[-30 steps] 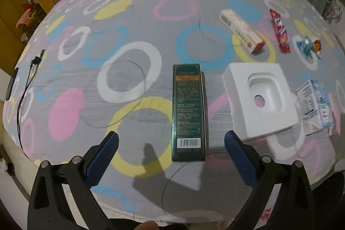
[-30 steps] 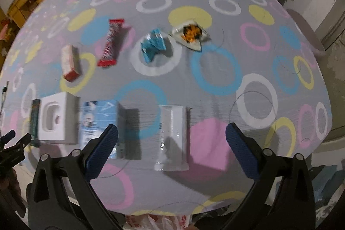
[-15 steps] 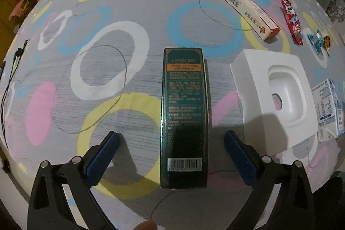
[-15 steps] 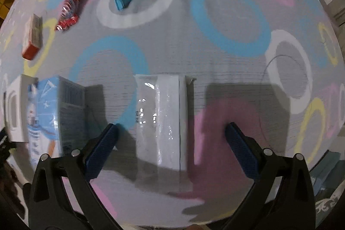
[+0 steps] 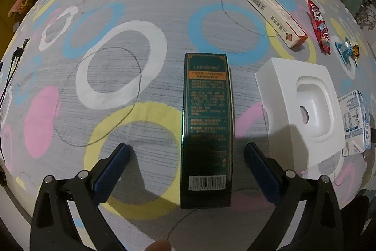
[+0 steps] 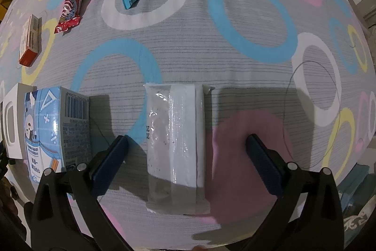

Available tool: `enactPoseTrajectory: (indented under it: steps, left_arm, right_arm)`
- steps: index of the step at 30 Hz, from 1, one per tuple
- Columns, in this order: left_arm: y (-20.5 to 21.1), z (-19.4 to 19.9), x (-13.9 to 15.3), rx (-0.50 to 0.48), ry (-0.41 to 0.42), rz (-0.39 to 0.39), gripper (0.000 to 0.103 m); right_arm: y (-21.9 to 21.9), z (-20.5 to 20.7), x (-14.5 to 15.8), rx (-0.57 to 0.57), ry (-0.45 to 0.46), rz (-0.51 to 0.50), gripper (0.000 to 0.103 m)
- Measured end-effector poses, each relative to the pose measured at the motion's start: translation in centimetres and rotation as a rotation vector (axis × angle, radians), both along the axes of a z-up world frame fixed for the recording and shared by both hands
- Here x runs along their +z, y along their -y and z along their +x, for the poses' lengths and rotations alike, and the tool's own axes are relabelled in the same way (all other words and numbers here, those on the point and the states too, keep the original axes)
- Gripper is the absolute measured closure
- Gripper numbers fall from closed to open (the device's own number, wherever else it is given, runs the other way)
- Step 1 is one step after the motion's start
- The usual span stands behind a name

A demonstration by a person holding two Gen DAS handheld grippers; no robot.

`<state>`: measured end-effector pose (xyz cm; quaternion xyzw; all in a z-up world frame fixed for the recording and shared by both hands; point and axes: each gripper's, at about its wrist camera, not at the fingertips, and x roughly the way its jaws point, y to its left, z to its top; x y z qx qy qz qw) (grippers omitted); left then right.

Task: Collect trash
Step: 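Reach the left tool to the dark green box while the right tool reaches the white packet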

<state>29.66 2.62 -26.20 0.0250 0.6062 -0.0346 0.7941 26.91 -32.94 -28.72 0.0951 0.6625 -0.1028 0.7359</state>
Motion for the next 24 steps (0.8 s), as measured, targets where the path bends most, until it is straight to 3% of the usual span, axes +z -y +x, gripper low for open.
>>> enactPoseTrajectory:
  steps: [3,4,5,6,7,14,24]
  left_arm:
    - [-0.1,-0.1,0.0,0.006,0.011,0.0,0.016]
    - [0.0,-0.1,0.2,0.008,0.019,0.002,0.029]
    - [-0.3,-0.1,0.4,0.007,0.027,0.003,0.054]
    - [-0.2,-0.1,0.7,0.003,0.035,-0.005,0.068]
    - [-0.2,-0.1,1.0,0.014,0.03,-0.014,0.068]
    - [-1.1,-0.6,1.4,0.063,0.021,-0.037,0.068]
    - [-1.6,-2.6,4.3,0.078,0.08,-0.029,0.068]
  right_arm:
    - [-0.2,0.0,0.0,0.004,0.023,-0.006,0.006]
    - [-0.4,-1.1,0.3,0.003,0.03,-0.013,0.01]
    - [-0.5,-1.4,0.4,0.009,0.038,-0.021,0.02]
    - [-0.7,-1.5,0.8,0.017,0.056,-0.033,0.033]
    - [-0.8,-1.6,1.3,0.01,0.071,-0.045,0.065]
    - [-0.8,-1.6,2.1,0.001,0.088,-0.041,0.066]
    - [0.1,-3.3,5.4,0.007,0.155,-0.003,0.066]
